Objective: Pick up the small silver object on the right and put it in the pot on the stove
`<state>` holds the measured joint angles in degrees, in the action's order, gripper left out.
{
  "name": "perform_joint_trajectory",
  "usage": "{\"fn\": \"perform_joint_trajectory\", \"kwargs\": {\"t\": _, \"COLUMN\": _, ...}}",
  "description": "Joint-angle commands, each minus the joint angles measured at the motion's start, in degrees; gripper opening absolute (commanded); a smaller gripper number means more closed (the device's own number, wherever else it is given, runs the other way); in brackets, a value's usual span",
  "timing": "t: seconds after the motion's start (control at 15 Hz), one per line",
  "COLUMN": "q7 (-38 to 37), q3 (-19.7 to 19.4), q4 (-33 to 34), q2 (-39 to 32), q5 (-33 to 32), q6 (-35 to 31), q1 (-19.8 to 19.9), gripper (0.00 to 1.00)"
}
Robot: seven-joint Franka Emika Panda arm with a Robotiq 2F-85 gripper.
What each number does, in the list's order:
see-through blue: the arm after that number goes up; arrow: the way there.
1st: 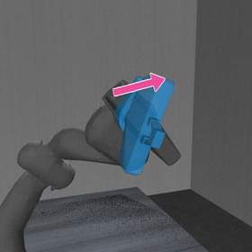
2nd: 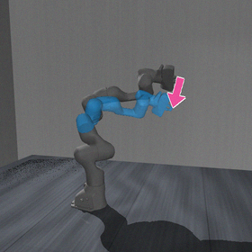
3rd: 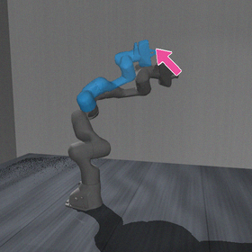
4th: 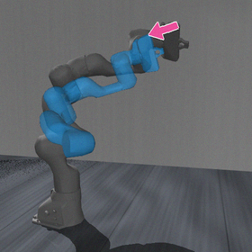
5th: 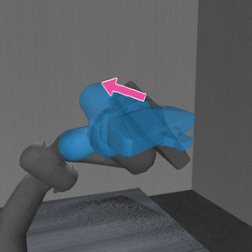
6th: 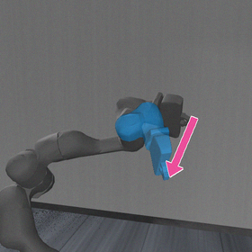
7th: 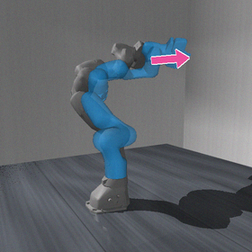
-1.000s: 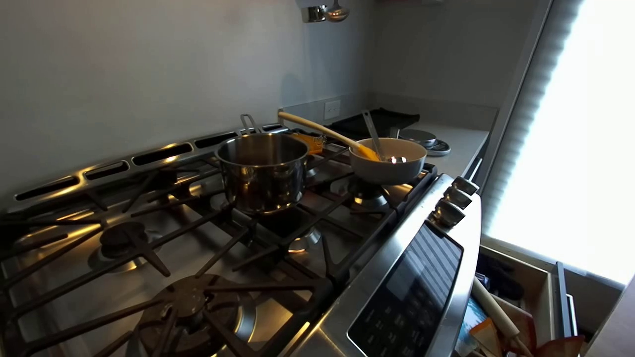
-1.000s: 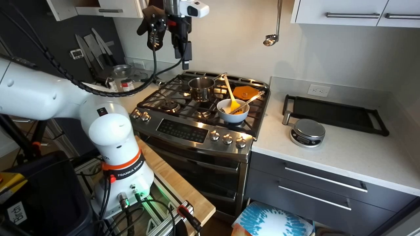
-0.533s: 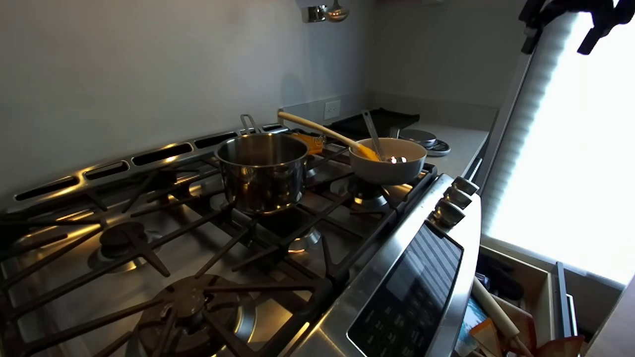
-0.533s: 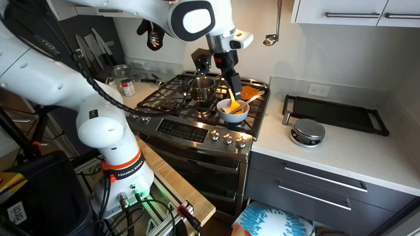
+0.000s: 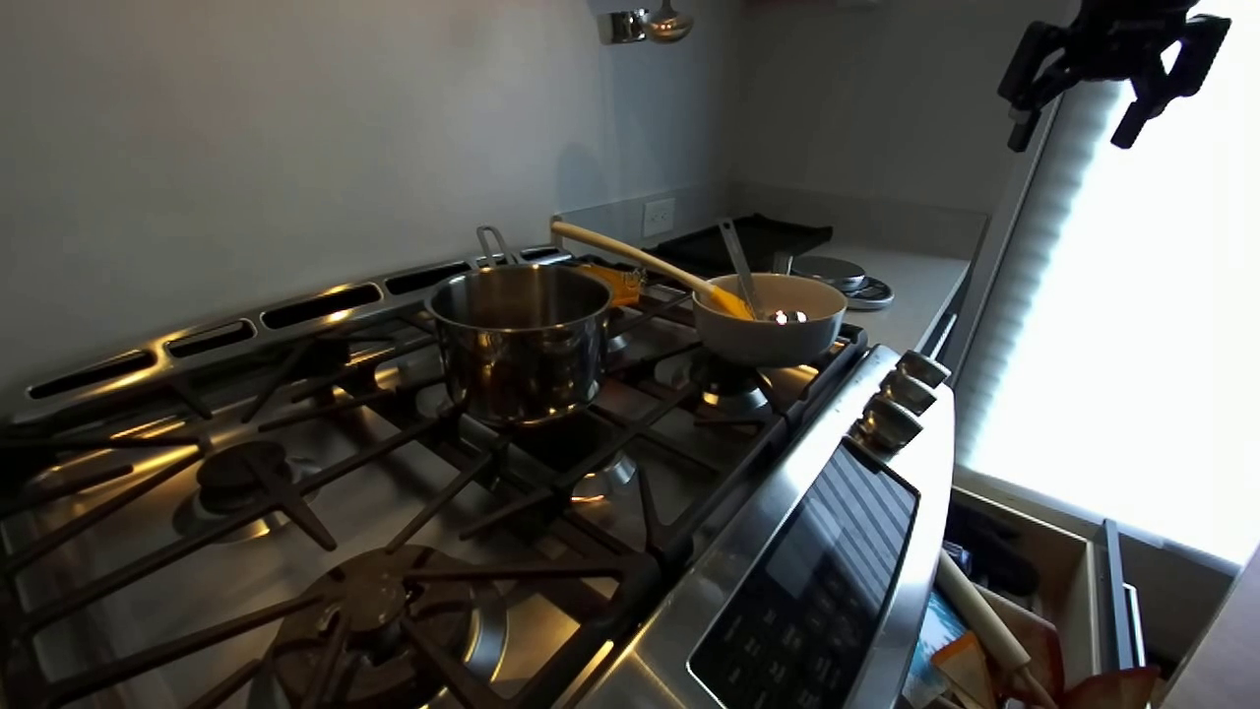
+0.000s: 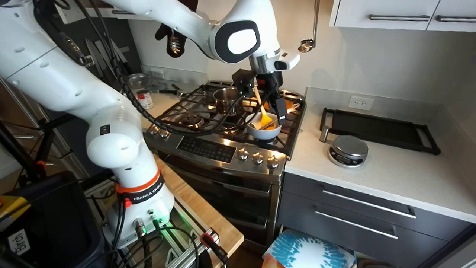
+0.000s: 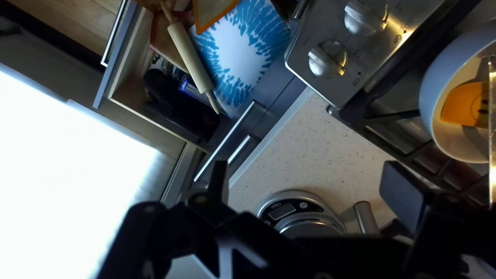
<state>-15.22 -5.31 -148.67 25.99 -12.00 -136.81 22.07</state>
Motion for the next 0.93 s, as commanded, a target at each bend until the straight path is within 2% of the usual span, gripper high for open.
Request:
{"fn": "perform_joint_trajectory", "kwargs": {"t": 0.0, "q7": -0.26, "q3": -0.64, "q4": 0.08, "q2": 0.32, "q5": -0.38, "q6": 0.22, "q1": -0.67, "gripper": 1.0}}
{"fn": "perform_joint_trajectory", "kwargs": {"t": 0.2, "q7": -0.9, "q3": -1.02, "q4": -0.35, "q2": -0.22, "q5": 1.33, "q6": -0.47, "q1": -1.22, "gripper": 1.0}}
{"fn": "perform_joint_trajectory", "kwargs": {"t": 0.53, "q7": 6.92, "q3": -9.0, "q4": 7.76, "q2": -13.15, "q5": 18.0, "q6": -0.61, "q1": -6.04, "gripper": 1.0}}
{"fn": "perform_joint_trajectory", "kwargs": {"t": 0.67, "q7": 13.37, "q3": -11.99, "q4": 12.53, "q2": -19.45, "q5": 23.34, "q6": -1.78, "q1": -7.27, "gripper": 1.0}}
{"fn": "perform_joint_trajectory", "kwargs": {"t": 0.73, "q7": 17.32, "q3": -12.91, "q4": 15.56, "q2": -22.96, "q5": 24.86, "q6": -1.81, "q1": -7.46, "gripper": 1.0}}
{"fn": "perform_joint_trajectory", "kwargs": {"t": 0.87, "q7": 19.42, "q3": -12.37, "q4": 21.3, "q2": -29.62, "q5": 20.05, "q6": -2.5, "q1": -5.95, "gripper": 1.0}}
